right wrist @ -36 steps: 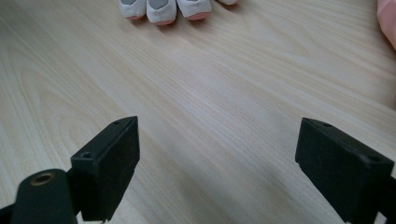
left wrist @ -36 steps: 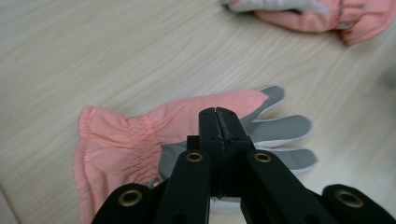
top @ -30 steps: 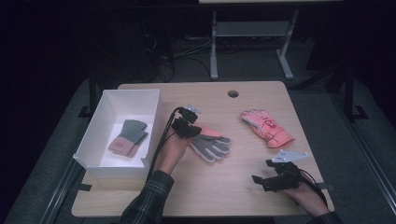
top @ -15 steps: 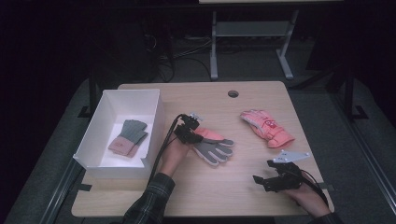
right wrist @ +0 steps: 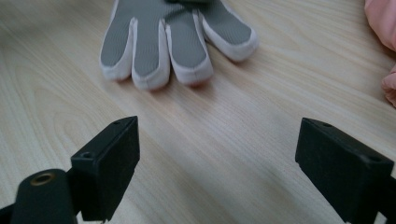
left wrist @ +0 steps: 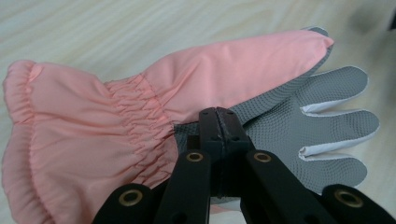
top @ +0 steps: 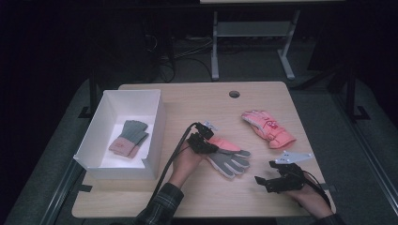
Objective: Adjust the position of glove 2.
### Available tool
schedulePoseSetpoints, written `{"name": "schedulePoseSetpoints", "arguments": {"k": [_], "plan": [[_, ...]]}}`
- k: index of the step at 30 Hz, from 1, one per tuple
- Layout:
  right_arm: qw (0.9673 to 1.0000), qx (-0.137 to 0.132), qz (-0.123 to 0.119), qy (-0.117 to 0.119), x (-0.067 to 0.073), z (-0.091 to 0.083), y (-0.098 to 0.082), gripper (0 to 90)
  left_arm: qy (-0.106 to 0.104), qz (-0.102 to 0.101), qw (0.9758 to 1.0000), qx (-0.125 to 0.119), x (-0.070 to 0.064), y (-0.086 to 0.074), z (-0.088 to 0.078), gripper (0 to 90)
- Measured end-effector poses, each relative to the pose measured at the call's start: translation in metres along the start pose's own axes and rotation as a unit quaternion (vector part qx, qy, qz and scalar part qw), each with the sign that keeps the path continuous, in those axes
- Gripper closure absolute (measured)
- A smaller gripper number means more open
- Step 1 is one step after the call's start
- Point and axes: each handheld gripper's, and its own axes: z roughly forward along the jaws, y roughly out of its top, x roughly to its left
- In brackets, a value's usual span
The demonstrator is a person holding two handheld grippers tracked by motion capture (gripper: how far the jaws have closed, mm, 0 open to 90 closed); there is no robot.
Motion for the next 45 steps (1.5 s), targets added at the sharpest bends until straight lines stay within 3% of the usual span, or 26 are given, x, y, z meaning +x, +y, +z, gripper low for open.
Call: {"name": "schedulePoseSetpoints", "arguments": {"k": [4,8,13,17,25,34,41,45], "plan": [[1.0,0.0,0.001,-0.001,0.0,-0.001,0.0,13.4,-0.013,0.011,0.9999,-0.003,-0.013,0.0,0.004,89.7],[1.0,-0.002,-0.001,-0.002,0.0,-0.001,0.0,13.4,-0.013,0.019,0.9997,-0.006,-0.017,0.006,0.002,89.7],[1.0,-0.002,-0.001,-0.002,0.0,-0.001,0.0,13.4,0.007,0.031,0.9994,-0.009,-0.005,0.025,-0.003,89.7],[1.0,-0.003,-0.001,-0.001,0.0,-0.001,0.0,13.4,0.026,0.023,0.9994,-0.008,0.012,0.04,0.004,89.7],[1.0,-0.003,0.002,0.001,-0.001,-0.002,-0.002,13.4,0.043,0.012,0.9984,0.035,0.036,0.052,0.023,89.7],[1.0,-0.006,0.005,-0.001,-0.001,-0.004,-0.003,13.4,0.049,0.013,0.9971,0.056,0.036,0.039,0.013,89.7],[1.0,-0.004,0.001,-0.004,-0.001,-0.004,-0.003,13.4,0.048,0.018,0.9967,0.062,0.025,0.015,0.0,89.7],[1.0,-0.003,0.002,-0.005,-0.001,-0.004,-0.003,13.4,0.031,0.016,0.9976,0.06,0.022,0.001,-0.009,89.7]]}}
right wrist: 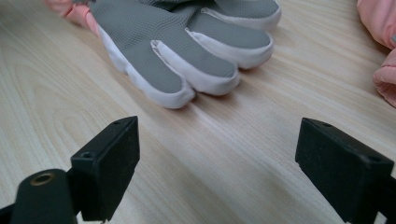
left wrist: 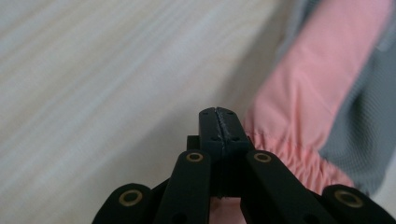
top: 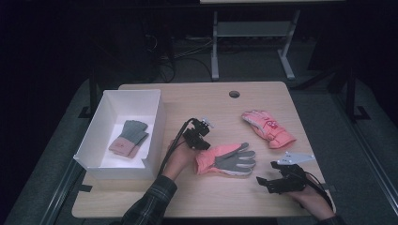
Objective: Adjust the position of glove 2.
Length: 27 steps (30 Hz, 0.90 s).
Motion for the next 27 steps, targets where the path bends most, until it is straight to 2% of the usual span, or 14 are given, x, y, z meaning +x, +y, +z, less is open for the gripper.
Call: {"name": "schedulePoseSetpoints", "arguments": {"k": [1,5,10,12,16,21,23,27], "plan": [[1.0,0.0,0.0,0.0,0.0,0.0,0.0,13.4,-0.001,0.004,1.0,0.002,0.0,-0.003,-0.002,89.7],[1.0,0.002,-0.001,-0.002,0.0,0.0,0.0,13.4,-0.019,-0.002,0.9998,-0.004,-0.005,-0.018,-0.007,89.7],[1.0,0.003,-0.004,-0.005,-0.001,0.0,-0.001,13.5,-0.04,-0.002,0.999,-0.02,-0.013,-0.035,-0.014,89.7],[1.0,0.005,-0.002,-0.007,-0.001,-0.001,-0.002,13.5,-0.048,-0.002,0.9987,-0.017,-0.016,-0.038,-0.017,89.7],[0.9999,0.003,0.0,-0.012,-0.002,-0.003,-0.004,13.5,-0.065,0.011,0.9977,-0.017,-0.024,-0.045,-0.02,89.7],[0.9998,0.004,0.005,-0.018,-0.004,-0.005,-0.005,13.5,-0.089,0.017,0.9956,-0.023,-0.033,-0.052,-0.022,89.7],[0.9998,0.005,0.006,-0.02,-0.005,-0.005,-0.005,13.5,-0.098,0.026,0.9946,-0.023,-0.036,-0.052,-0.022,89.7],[0.9996,0.004,0.011,-0.025,-0.008,-0.008,-0.008,13.5,-0.124,0.04,0.9912,-0.024,-0.047,-0.051,-0.017,89.7]]}}
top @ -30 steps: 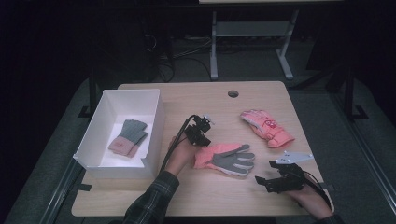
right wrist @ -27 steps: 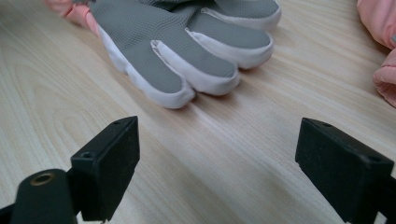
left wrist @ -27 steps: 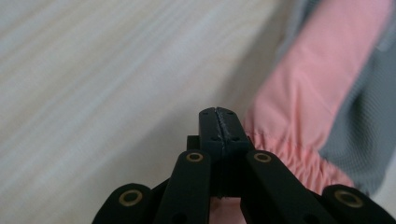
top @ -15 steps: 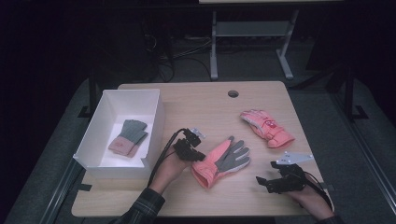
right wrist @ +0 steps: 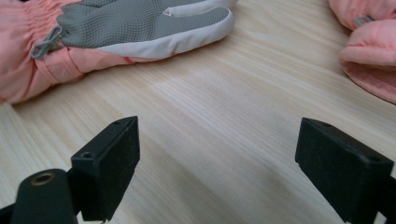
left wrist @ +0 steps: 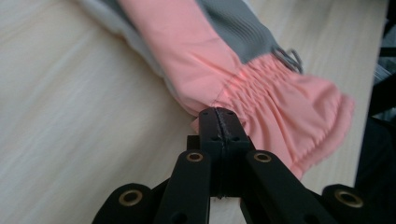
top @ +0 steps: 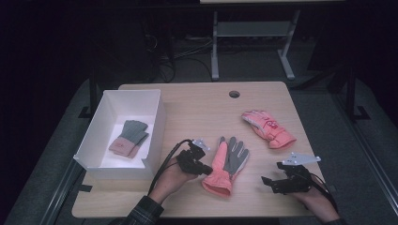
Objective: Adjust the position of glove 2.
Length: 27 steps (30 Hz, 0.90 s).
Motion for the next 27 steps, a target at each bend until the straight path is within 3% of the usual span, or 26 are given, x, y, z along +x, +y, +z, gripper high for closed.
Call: {"name": "schedulePoseSetpoints", "arguments": {"k": [15,27], "plan": [[0.9998,0.002,0.01,-0.016,-0.001,-0.01,-0.009,13.5,-0.038,0.053,0.9979,0.003,-0.028,0.031,0.038,89.7],[0.9999,0.002,0.006,-0.013,-0.001,-0.011,-0.011,13.5,-0.041,0.073,0.9965,-0.001,-0.039,0.05,0.058,89.7]]}}
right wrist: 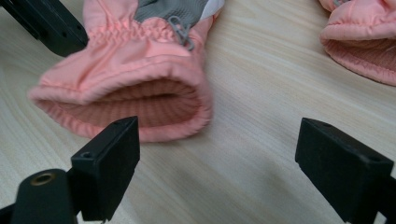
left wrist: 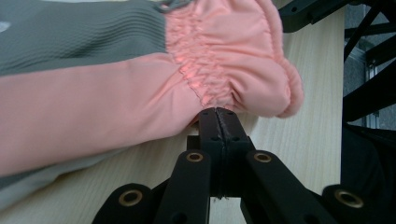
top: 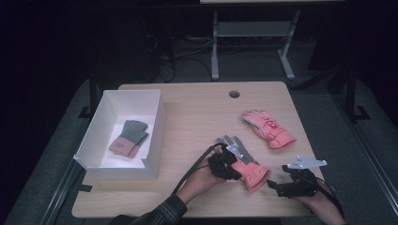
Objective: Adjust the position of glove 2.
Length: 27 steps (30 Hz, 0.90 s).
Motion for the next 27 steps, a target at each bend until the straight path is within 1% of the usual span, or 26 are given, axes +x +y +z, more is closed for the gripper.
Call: {"name": "schedulePoseSetpoints", "arguments": {"k": [2,4,8,10,11,12,13,14,17,18,19,20,21,23,24,25,27], "plan": [[1.0,0.001,-0.003,0.002,0.001,0.0,0.0,13.5,0.002,0.003,1.0,-0.001,0.0,-0.001,-0.002,89.6],[0.9999,0.005,-0.007,0.006,0.001,0.002,0.0,13.4,0.005,0.001,1.0,-0.008,-0.001,-0.003,-0.007,89.2],[0.9997,0.013,-0.018,0.012,0.004,0.002,0.001,13.3,0.015,0.002,0.9997,-0.019,0.0,-0.011,-0.021,84.0],[0.9995,0.021,-0.017,0.015,0.004,0.0,0.002,13.4,0.025,0.0,0.9994,-0.024,0.001,-0.018,-0.027,80.6],[0.9995,0.021,-0.019,0.016,0.004,-0.001,0.003,13.4,0.029,0.001,0.9993,-0.025,0.001,-0.021,-0.03,76.9],[0.9995,0.021,-0.018,0.017,0.004,-0.002,0.003,13.3,0.037,0.002,0.999,-0.023,0.002,-0.027,-0.034,73.9],[0.9995,0.023,-0.014,0.018,0.004,-0.005,0.004,13.1,0.046,0.001,0.9987,-0.023,0.002,-0.031,-0.037,68.7],[0.9995,0.02,-0.016,0.018,0.003,-0.006,0.005,13.1,0.054,0.001,0.9983,-0.022,0.003,-0.035,-0.04,64.5],[0.9994,0.021,-0.017,0.02,0.0,-0.008,0.008,13.1,0.062,-0.005,0.9978,-0.021,0.005,-0.048,-0.049,51.9],[0.9994,0.026,-0.015,0.02,0.0,-0.009,0.008,13.0,0.068,-0.006,0.9974,-0.022,0.006,-0.054,-0.052,49.4],[0.9993,0.028,-0.018,0.019,0.0,-0.009,0.009,13.0,0.074,-0.01,0.9969,-0.026,0.005,-0.058,-0.054,45.2],[0.9992,0.031,-0.016,0.019,0.001,-0.01,0.01,13.1,0.077,-0.006,0.9967,-0.024,0.006,-0.063,-0.057,42.4],[0.9991,0.03,-0.023,0.021,0.0,-0.01,0.011,13.0,0.08,-0.008,0.9964,-0.026,0.006,-0.067,-0.06,40.1],[0.999,0.031,-0.025,0.019,0.0,-0.011,0.013,13.7,0.086,-0.01,0.9958,-0.03,0.007,-0.075,-0.064,35.5],[0.999,0.033,-0.024,0.018,0.0,-0.011,0.014,14.1,0.089,-0.017,0.9952,-0.036,0.007,-0.08,-0.066,33.9],[0.9991,0.031,-0.024,0.018,-0.001,-0.011,0.017,15.2,0.092,-0.013,0.9952,-0.032,0.008,-0.083,-0.068,31.7],[0.999,0.029,-0.03,0.018,-0.004,-0.011,0.022,18.0,0.1,-0.019,0.9941,-0.038,0.009,-0.092,-0.073,27.5]]}}
